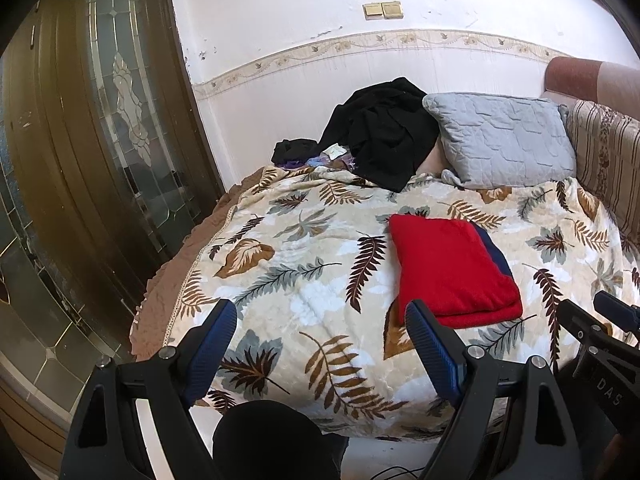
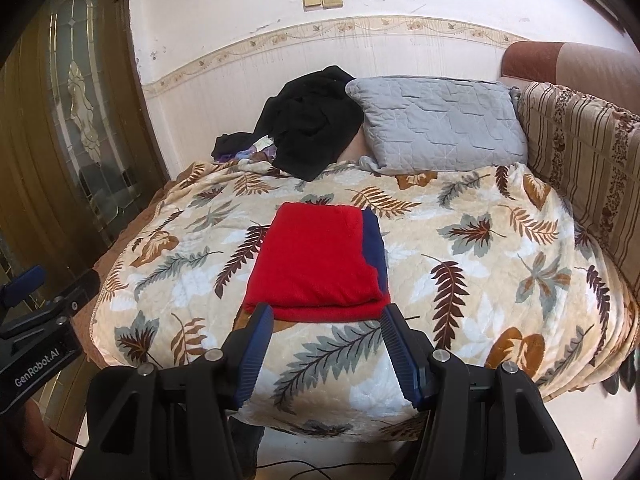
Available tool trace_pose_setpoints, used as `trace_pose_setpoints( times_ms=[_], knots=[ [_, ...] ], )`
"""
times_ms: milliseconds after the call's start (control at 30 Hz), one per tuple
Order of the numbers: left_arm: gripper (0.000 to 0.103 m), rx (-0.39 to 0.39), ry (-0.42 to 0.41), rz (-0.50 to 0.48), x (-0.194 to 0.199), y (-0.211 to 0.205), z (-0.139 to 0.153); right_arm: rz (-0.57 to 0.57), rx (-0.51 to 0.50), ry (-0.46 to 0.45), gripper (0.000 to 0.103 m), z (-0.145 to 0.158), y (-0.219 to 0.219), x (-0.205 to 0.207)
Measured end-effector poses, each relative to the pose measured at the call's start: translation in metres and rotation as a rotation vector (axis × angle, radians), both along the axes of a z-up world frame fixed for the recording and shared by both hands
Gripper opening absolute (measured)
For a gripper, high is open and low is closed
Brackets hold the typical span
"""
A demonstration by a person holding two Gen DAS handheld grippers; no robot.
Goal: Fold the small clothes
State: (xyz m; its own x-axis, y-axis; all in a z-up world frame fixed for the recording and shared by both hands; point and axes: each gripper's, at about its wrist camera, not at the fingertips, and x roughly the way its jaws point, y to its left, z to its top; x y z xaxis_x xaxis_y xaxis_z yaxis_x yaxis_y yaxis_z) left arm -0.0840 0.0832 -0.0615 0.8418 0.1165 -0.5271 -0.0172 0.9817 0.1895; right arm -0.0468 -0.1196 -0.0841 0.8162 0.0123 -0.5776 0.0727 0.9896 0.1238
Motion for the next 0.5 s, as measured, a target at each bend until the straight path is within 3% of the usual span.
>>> trace_pose_setpoints(
  times_ms=[500],
  knots=[
    [0.087,-0.014,-0.037,-0.012,-0.011,0.002,0.014,0.001,-0.013,-0.021,0.06,0.012,0.006,-0.006]
  ],
)
